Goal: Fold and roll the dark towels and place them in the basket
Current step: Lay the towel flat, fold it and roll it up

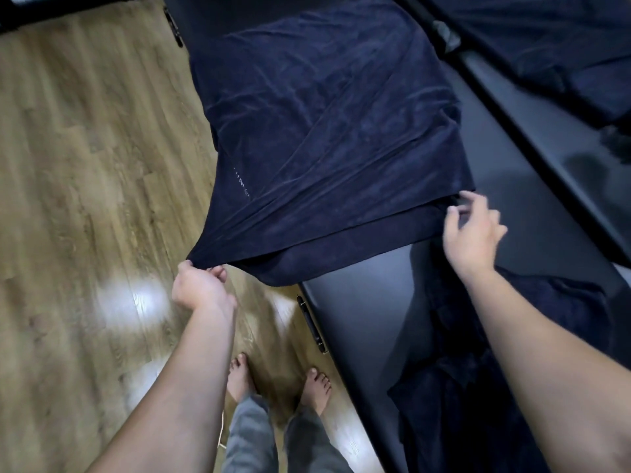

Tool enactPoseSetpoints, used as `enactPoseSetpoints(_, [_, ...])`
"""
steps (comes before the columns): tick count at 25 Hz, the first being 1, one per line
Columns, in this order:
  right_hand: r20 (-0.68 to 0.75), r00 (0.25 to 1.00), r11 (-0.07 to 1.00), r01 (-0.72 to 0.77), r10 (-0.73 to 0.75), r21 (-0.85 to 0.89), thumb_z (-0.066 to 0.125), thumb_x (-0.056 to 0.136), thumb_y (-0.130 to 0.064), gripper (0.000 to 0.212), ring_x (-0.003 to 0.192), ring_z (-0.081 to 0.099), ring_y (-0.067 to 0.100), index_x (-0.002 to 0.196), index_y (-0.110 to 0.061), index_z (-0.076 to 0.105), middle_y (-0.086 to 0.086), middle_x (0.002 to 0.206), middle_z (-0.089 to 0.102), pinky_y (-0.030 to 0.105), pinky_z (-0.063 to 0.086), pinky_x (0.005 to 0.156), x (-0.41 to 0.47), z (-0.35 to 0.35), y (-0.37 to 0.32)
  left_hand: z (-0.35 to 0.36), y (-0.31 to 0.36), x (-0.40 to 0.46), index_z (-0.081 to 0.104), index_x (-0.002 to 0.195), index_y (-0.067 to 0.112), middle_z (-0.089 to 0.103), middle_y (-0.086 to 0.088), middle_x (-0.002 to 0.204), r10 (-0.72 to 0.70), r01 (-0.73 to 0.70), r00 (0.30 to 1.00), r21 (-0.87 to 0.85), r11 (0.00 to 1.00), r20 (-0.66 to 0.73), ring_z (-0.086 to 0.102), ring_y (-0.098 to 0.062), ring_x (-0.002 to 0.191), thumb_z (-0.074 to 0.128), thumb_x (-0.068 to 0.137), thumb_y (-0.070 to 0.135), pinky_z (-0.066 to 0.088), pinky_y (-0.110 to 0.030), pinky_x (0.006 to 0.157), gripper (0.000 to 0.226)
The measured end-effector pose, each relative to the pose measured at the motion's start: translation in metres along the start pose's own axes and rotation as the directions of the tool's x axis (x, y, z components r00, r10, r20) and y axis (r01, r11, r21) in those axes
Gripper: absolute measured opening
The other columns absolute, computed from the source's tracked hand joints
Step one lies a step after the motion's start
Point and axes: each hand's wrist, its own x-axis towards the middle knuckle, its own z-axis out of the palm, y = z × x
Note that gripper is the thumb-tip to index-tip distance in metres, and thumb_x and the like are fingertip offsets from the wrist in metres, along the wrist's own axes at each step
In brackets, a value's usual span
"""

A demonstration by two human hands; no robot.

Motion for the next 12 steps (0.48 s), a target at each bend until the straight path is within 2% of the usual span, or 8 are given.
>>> enactPoseSetpoints(1, [0.041, 0.997, 0.996, 0.064, -0.067, 0.061, 0.049, 0.097, -0.027, 0.039, 0.111, 0.053, 0.038, 0.132, -0.012, 0.052, 0.004, 0.108, 0.071, 0.048, 0.034, 0.097, -0.008, 0.007, -0.004, 0.0, -0.002, 0.0, 0.058, 0.083, 0.011, 0.061, -0.006, 0.069, 0.003, -0.003, 1.0, 0.003, 1.0, -0.004, 0.053, -0.014, 0.045, 0.051, 0.091, 0.015, 0.048, -0.025, 0.049, 0.011])
enactPoseSetpoints(3, [0.123, 0.99, 0.997, 0.057, -0.064, 0.06, 0.046, 0.1, -0.028, 0.036, 0.114, 0.051, 0.03, 0.133, -0.014, 0.049, -0.003, 0.111, 0.07, 0.042, 0.028, 0.097, -0.018, 0.021, -0.011, -0.001, -0.004, 0.003, 0.059, 0.087, 0.009, 0.061, -0.006, 0.067, 0.018, -0.018, 1.0, 0.004, 1.0, -0.011, 0.052, -0.014, 0.043, 0.051, 0.09, 0.015, 0.046, -0.025, 0.049, 0.01])
enactPoseSetpoints(5, [0.143, 0.99, 0.997, 0.008, 0.004, -0.08, 0.042, 0.102, -0.033, 0.036, 0.123, 0.042, 0.023, 0.136, -0.021, 0.046, -0.004, 0.123, 0.065, 0.041, 0.022, 0.101, -0.021, 0.032, -0.009, 0.0, -0.003, 0.005, 0.06, 0.092, 0.007, 0.06, -0.005, 0.063, 0.042, -0.042, 0.999, 0.008, 0.999, -0.015, 0.051, -0.013, 0.042, 0.051, 0.089, 0.015, 0.046, -0.025, 0.048, 0.012])
enactPoseSetpoints(8, [0.207, 0.976, 0.962, -0.006, 0.065, -0.274, 0.037, 0.103, -0.039, 0.038, 0.141, 0.03, 0.025, 0.137, -0.025, 0.043, 0.007, 0.132, 0.058, 0.048, 0.017, 0.109, -0.013, 0.033, -0.001, 0.003, -0.004, 0.006, 0.061, 0.087, 0.007, 0.06, -0.004, 0.06, 0.067, -0.067, 0.998, 0.015, 0.998, -0.017, 0.05, -0.014, 0.041, 0.051, 0.088, 0.015, 0.044, -0.024, 0.048, 0.012])
enactPoseSetpoints(10, [0.212, 0.973, 0.941, -0.012, 0.088, -0.337, 0.037, 0.103, -0.04, 0.039, 0.142, 0.029, 0.027, 0.138, -0.023, 0.043, 0.006, 0.133, 0.058, 0.051, 0.017, 0.111, -0.006, 0.03, -0.002, 0.005, -0.006, 0.007, 0.06, 0.087, 0.007, 0.059, -0.004, 0.059, 0.062, -0.062, 0.998, 0.019, 0.998, -0.023, 0.049, -0.014, 0.04, 0.051, 0.089, 0.015, 0.043, -0.024, 0.046, 0.012])
enactPoseSetpoints(12, [0.194, 0.976, 0.91, -0.012, 0.1, -0.414, 0.037, 0.103, -0.042, 0.042, 0.136, 0.032, 0.032, 0.14, -0.022, 0.044, 0.004, 0.142, 0.052, 0.054, 0.018, 0.11, 0.0, 0.029, -0.005, 0.004, -0.007, 0.01, 0.06, 0.088, 0.006, 0.058, -0.004, 0.059, 0.066, -0.066, 0.997, 0.02, 0.998, -0.032, 0.048, -0.014, 0.04, 0.051, 0.089, 0.014, 0.042, -0.023, 0.046, 0.012])
